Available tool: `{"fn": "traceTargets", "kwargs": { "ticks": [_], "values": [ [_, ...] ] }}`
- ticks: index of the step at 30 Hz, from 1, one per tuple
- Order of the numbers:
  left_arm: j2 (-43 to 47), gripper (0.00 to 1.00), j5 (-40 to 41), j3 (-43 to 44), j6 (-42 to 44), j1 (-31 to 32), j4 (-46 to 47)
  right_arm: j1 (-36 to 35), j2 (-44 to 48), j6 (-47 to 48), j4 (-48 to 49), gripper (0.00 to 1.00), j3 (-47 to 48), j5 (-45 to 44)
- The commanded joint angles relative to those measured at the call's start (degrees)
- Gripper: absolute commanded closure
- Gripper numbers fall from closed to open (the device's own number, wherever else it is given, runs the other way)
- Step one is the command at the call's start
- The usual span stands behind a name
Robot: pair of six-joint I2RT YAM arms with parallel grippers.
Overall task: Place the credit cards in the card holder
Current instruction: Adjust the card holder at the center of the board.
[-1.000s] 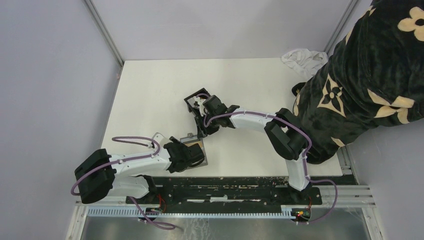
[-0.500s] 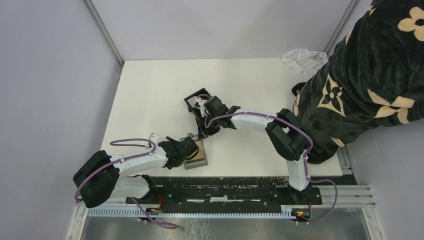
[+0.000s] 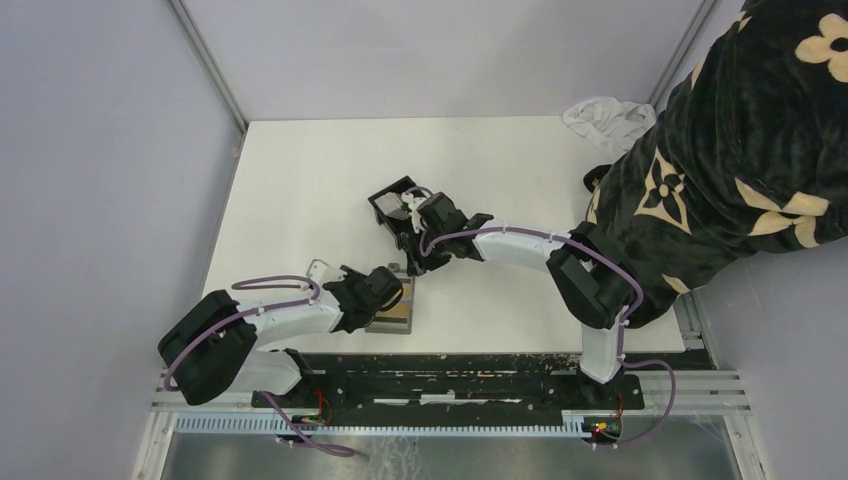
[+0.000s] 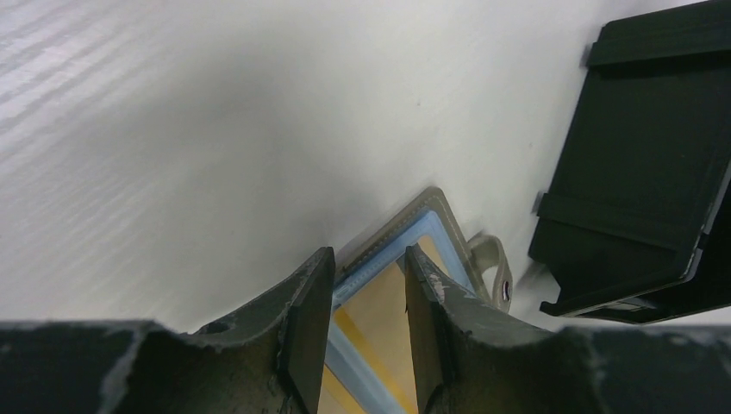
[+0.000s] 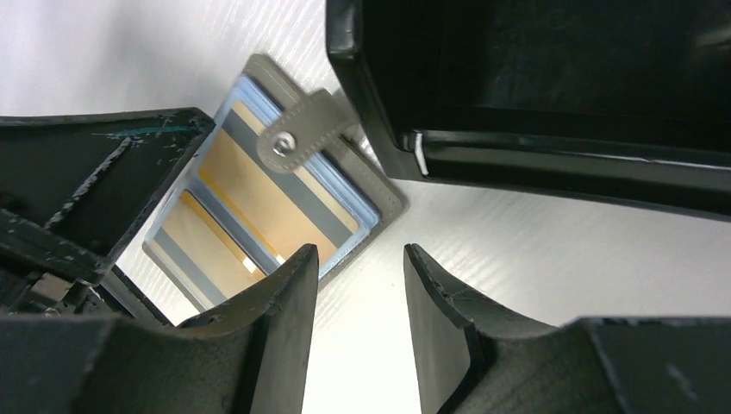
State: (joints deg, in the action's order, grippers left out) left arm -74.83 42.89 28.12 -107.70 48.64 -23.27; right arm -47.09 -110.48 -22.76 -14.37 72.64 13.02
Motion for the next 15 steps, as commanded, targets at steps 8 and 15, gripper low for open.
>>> {"fn": "traceTargets", "kwargs": {
  "ticks": [8,15],
  "values": [
    [-6.7,0.56,-5.2,-1.6,12.2,-0.9,13.6,2.1,8.6,-0.6,-0.5,0.52,-3.7,-5.4],
    [-13.2,0.57,-10.8,0.6,20.7,-1.4,23.9,2.2,11.0,0.4,-1.4,0.52,-6.2,-5.9]
  ]
}}
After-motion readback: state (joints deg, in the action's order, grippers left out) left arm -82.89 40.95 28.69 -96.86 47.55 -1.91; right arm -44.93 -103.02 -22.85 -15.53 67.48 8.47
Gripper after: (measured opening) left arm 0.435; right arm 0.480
